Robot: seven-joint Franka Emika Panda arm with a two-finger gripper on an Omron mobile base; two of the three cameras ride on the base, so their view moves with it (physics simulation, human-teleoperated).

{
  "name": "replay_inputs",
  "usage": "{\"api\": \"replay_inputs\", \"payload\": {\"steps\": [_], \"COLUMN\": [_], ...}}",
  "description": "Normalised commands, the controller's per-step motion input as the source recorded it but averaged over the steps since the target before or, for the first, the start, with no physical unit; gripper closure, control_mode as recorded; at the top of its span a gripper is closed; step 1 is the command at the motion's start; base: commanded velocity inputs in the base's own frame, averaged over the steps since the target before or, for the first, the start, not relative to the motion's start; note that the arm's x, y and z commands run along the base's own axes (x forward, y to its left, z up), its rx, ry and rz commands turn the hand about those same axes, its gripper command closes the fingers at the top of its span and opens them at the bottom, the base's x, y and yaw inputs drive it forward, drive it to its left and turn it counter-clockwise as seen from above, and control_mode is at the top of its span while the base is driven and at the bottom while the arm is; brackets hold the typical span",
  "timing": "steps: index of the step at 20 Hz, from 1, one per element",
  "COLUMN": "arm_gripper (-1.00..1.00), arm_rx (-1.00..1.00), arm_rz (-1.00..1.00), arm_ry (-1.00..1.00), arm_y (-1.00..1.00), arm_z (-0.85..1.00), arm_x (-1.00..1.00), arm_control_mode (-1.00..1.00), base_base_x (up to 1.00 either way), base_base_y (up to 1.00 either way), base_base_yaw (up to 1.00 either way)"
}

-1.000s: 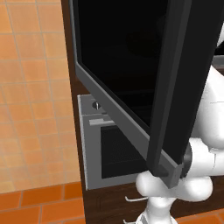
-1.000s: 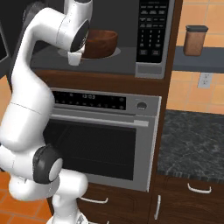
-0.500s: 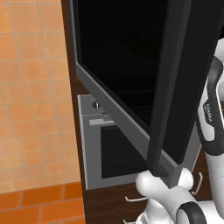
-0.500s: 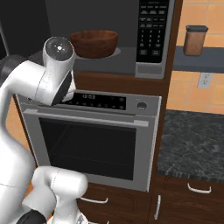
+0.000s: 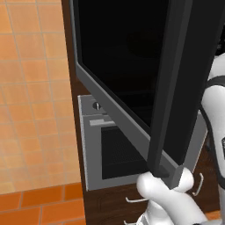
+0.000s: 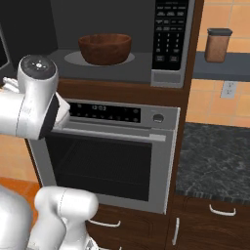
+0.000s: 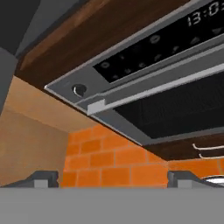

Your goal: Open the microwave, place the bowl with waffle inside the microwave, then close the microwave door and turn it on.

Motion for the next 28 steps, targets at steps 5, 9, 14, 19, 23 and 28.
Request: {"api": "replay_inputs", "payload": {"steps": [5,9,14,19,23,28], "arm_gripper": [-1.00,-1.00,-1.00,-1.00,-1.00,-1.00], "arm_rx": [-0.62,-0.63,-0.58,-0.39,-0.21,-0.28], "arm_rz": [0.84,0.69,0.61,0.53,0.38,0.40], "arm_ry": [-0.15,-0.49,-0.69,-0.39,-0.17,-0.26], "arm_y": [0.00,0.09,0.00,0.12,0.25,0.38], "arm_z": [0.00,-0.01,-0.29,0.03,0.48,0.17], "arm_x": [-0.50,-0.07,0.00,-0.05,-0.58,-1.00], "arm_control_mode": [-1.00,-1.00,-1.00,-1.00,-1.00,-1.00], "base_base_x": [0.00,0.00,0.00,0.00,0.00,0.00], "base_base_y": [0.00,0.00,0.00,0.00,0.00,0.00], "base_base_yaw": [0.00,0.00,0.00,0.00,0.00,0.00]}}
